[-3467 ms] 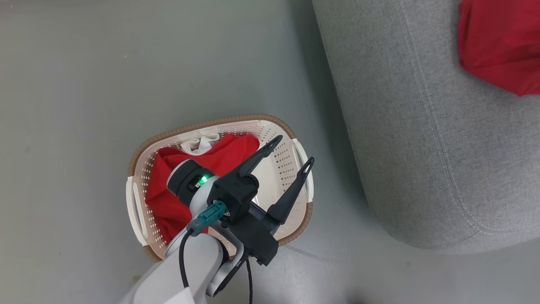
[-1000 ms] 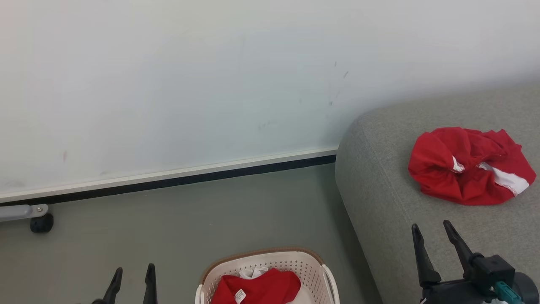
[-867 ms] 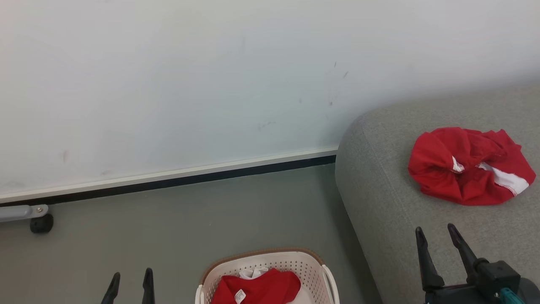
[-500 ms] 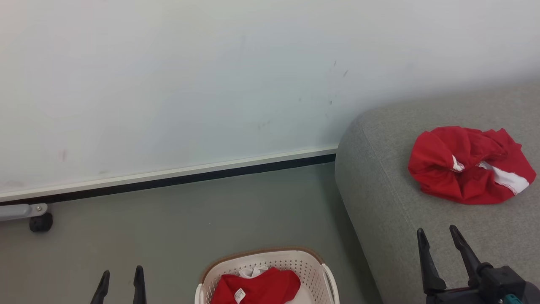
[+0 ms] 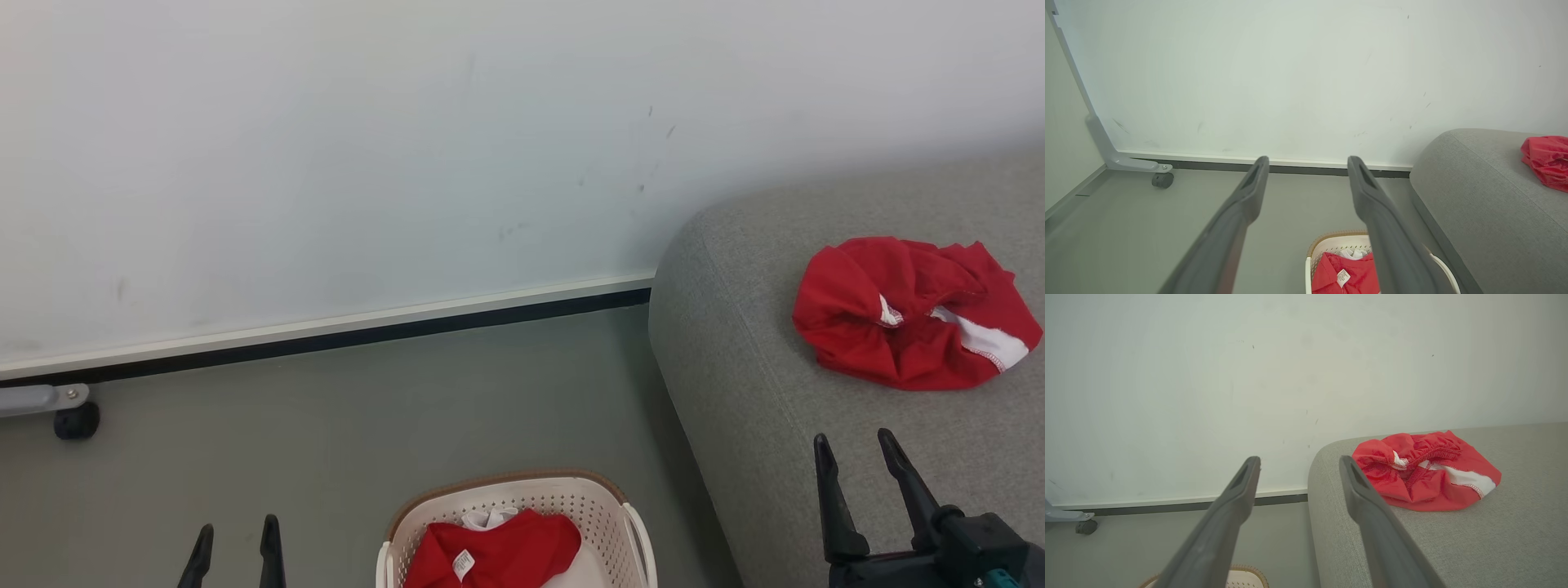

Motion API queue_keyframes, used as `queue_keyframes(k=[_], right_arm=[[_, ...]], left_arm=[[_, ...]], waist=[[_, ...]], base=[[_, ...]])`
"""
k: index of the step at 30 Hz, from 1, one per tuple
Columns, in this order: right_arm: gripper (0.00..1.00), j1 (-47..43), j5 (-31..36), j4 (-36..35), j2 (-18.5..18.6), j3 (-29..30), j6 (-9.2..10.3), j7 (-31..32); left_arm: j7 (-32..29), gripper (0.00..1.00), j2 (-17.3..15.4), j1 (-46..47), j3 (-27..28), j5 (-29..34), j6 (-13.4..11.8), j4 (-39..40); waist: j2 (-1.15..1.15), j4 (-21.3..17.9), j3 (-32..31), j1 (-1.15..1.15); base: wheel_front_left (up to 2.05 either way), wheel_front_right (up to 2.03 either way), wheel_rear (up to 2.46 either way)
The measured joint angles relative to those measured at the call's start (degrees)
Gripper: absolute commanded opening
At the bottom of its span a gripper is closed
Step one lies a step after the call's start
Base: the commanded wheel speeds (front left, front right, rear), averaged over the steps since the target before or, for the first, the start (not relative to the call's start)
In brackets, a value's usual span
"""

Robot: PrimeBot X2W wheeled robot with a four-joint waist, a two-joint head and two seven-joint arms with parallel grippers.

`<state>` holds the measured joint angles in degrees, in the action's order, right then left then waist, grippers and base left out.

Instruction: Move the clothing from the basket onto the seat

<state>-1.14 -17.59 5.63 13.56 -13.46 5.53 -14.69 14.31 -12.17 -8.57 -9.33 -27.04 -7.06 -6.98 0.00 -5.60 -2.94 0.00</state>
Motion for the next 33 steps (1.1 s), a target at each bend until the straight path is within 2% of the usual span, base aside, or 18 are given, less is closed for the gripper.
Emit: queue_keyframes(k=[16,26,33], right_arm=[[1.00,0.20,-0.02,-2.37,0.03,0.97,0.01,0.00],[1.00,5.41,-0.03,-3.66,0.25,2.61,0.00,0.00],[1.00,10.99,-0.02,-4.56,0.68,3.44,-0.51,-0.01]], left_arm=[[0.00,1.00,0.99,0.55,-1.56,2.40,0.01,1.23],[-0.16,1.00,2.08,8.53,-5.56,4.98,0.57,-0.71],[-2.94,1.00,4.17,15.98,-10.26,7.47,1.77,-6.10]], waist=[[0.00,-0.52,3.92,0.00],[0.01,-1.45,10.34,0.00],[0.01,-2.41,16.12,0.01]], base=[[0.00,0.00,0.00],[0.00,0.00,0.00],[0.00,0.00,0.00]])
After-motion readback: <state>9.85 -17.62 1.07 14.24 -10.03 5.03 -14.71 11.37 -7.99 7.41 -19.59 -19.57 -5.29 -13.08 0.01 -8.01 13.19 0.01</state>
